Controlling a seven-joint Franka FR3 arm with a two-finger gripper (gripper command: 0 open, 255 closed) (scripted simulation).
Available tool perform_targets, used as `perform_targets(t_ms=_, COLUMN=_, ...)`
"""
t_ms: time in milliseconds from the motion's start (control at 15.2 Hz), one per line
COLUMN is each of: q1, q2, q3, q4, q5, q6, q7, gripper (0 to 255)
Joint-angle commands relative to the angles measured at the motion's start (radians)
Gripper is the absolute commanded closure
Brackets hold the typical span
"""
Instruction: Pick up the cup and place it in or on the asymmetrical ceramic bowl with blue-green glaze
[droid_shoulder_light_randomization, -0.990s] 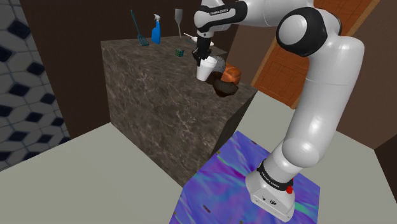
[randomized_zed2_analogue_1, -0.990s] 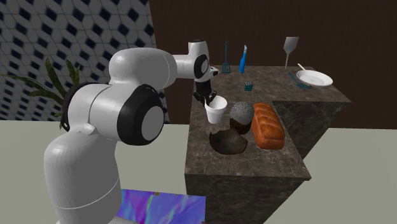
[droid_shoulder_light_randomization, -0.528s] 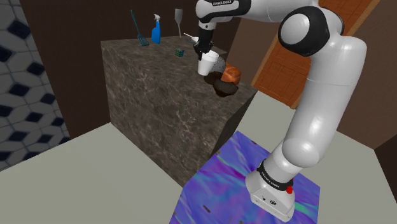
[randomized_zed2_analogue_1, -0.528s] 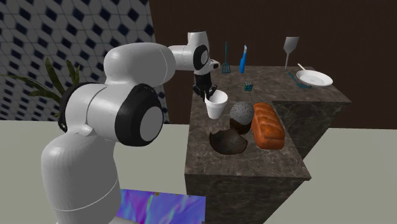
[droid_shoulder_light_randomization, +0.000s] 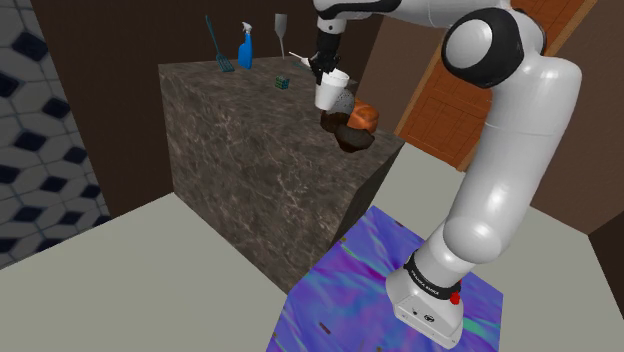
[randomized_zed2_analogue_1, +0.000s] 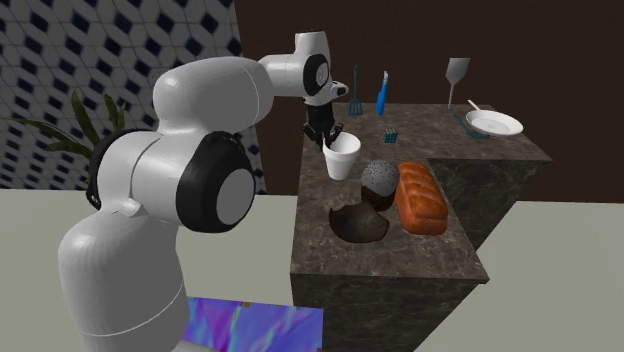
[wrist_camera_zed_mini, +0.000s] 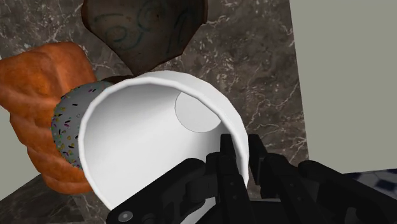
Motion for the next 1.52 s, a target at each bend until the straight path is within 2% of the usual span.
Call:
perform_targets(t_ms=0, q1=-0.009, q2=-0.051, q3=-0.008, q4=-0.055, q5=-0.006, q6=0.007, q7=-0.018, gripper=255)
perform_targets(t_ms=330, q1=-0.040, q2=-0.202, q3=-0.038, q4=-0.217, q5=-0.030, q6=0.028, q7=-0.077, gripper=255)
perform_targets(t_ms=726, q1=-0.082, q2=-0.357, q3=-0.080, q4=-0.355, q5=-0.062, q6=0.026, q7=-0.156, gripper=255)
perform_targets(t_ms=1452, q1=-0.085, q2=-0.346, q3=-0.084, q4=-0.490, q5=-0.066, q6=0.171, q7=-0.141, gripper=255)
